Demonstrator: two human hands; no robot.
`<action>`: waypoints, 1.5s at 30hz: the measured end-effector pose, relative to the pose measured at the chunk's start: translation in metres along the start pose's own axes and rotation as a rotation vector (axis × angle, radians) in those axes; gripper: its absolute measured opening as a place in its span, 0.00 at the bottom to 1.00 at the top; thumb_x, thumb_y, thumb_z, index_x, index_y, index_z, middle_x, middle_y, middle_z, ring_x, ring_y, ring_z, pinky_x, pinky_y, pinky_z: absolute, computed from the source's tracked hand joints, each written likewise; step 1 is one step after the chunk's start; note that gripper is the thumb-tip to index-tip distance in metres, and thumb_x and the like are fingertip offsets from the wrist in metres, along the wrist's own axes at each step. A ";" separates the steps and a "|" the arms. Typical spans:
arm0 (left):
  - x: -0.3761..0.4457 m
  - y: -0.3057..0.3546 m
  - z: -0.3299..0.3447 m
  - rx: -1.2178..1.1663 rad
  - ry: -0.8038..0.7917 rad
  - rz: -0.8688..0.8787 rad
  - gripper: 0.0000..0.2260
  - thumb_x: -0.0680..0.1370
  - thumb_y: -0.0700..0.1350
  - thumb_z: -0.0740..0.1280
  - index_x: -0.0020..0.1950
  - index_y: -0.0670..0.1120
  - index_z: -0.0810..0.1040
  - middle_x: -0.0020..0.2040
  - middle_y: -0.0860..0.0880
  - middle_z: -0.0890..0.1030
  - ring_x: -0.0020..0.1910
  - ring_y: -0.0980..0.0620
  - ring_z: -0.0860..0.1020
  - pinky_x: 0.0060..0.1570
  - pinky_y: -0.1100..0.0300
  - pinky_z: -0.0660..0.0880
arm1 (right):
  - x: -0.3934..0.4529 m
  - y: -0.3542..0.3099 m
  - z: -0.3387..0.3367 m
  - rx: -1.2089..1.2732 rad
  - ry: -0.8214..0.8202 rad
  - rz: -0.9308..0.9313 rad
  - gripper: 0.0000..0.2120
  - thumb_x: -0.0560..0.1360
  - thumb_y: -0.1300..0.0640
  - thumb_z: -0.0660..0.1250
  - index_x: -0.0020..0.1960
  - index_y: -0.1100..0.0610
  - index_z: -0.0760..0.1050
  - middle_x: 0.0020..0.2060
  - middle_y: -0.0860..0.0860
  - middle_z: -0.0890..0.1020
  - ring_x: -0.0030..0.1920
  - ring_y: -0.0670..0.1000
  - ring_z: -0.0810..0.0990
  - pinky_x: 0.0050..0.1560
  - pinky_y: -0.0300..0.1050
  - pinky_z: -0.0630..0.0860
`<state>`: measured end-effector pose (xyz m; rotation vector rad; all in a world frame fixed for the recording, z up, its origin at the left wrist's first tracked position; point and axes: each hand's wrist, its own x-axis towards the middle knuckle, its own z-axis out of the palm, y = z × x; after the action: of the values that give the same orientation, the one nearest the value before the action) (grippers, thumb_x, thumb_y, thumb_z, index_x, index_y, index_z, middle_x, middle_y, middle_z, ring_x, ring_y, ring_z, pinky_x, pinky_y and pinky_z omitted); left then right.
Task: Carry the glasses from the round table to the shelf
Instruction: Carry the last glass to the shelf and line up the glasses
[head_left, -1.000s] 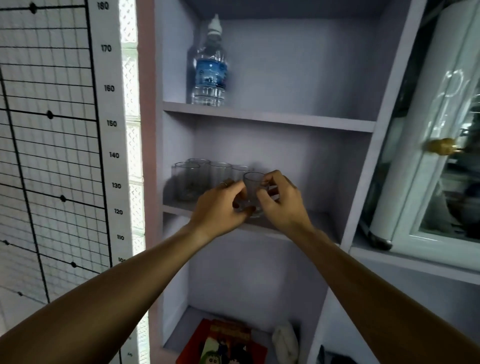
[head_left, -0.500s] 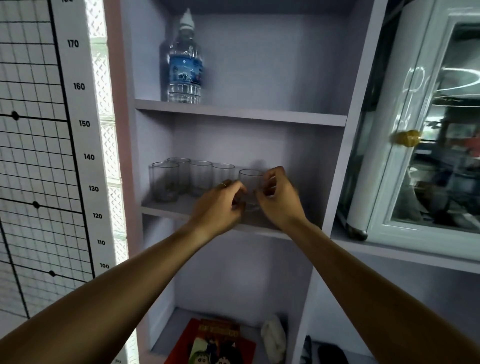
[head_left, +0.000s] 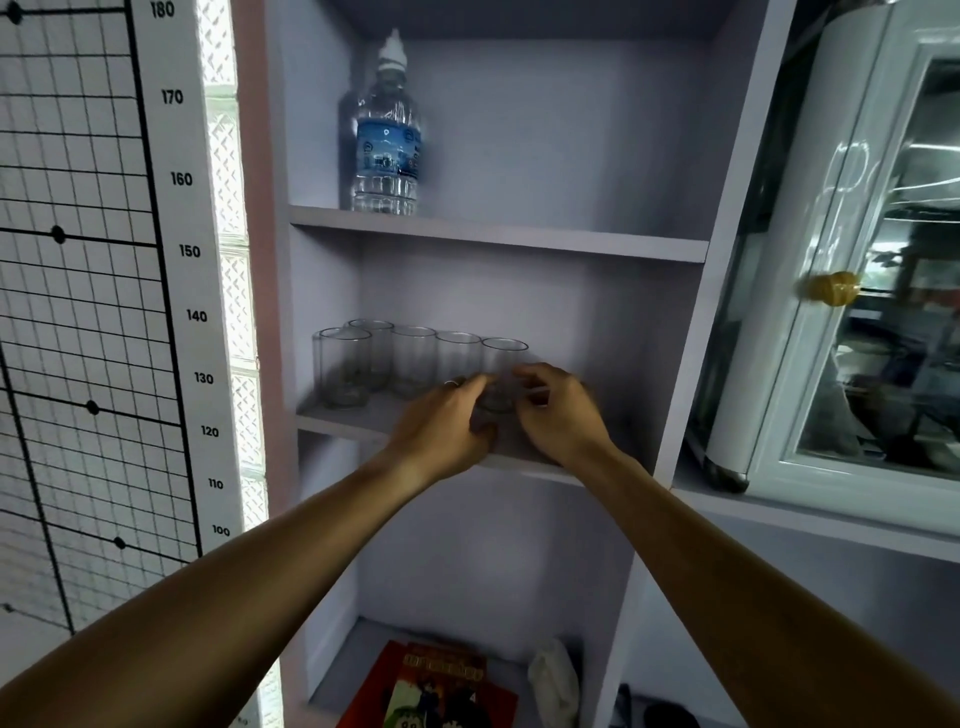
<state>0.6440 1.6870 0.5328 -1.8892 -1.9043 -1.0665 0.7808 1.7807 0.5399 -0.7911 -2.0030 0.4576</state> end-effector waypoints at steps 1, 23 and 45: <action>-0.001 -0.001 -0.001 -0.005 0.006 0.001 0.23 0.73 0.45 0.68 0.69 0.49 0.74 0.63 0.44 0.81 0.59 0.41 0.79 0.53 0.50 0.77 | 0.000 0.000 0.000 -0.002 0.001 0.006 0.13 0.76 0.62 0.67 0.58 0.52 0.81 0.51 0.49 0.85 0.48 0.49 0.83 0.50 0.40 0.78; -0.062 -0.099 -0.115 0.199 -0.012 -0.195 0.17 0.76 0.48 0.67 0.64 0.48 0.76 0.60 0.46 0.82 0.55 0.44 0.81 0.53 0.56 0.76 | 0.036 -0.135 0.105 -0.078 -0.329 -0.200 0.15 0.78 0.57 0.67 0.64 0.54 0.74 0.60 0.55 0.80 0.58 0.56 0.79 0.57 0.45 0.74; 0.002 0.000 -0.007 -0.148 0.120 0.016 0.19 0.69 0.58 0.74 0.42 0.56 0.64 0.44 0.54 0.75 0.38 0.53 0.77 0.32 0.62 0.71 | -0.013 -0.044 -0.026 -0.047 0.044 -0.049 0.02 0.74 0.54 0.67 0.47 0.50 0.77 0.49 0.53 0.79 0.45 0.54 0.82 0.44 0.51 0.83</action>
<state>0.6412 1.6838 0.5394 -1.8653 -1.7862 -1.3177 0.7925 1.7402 0.5719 -0.7720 -1.9935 0.3631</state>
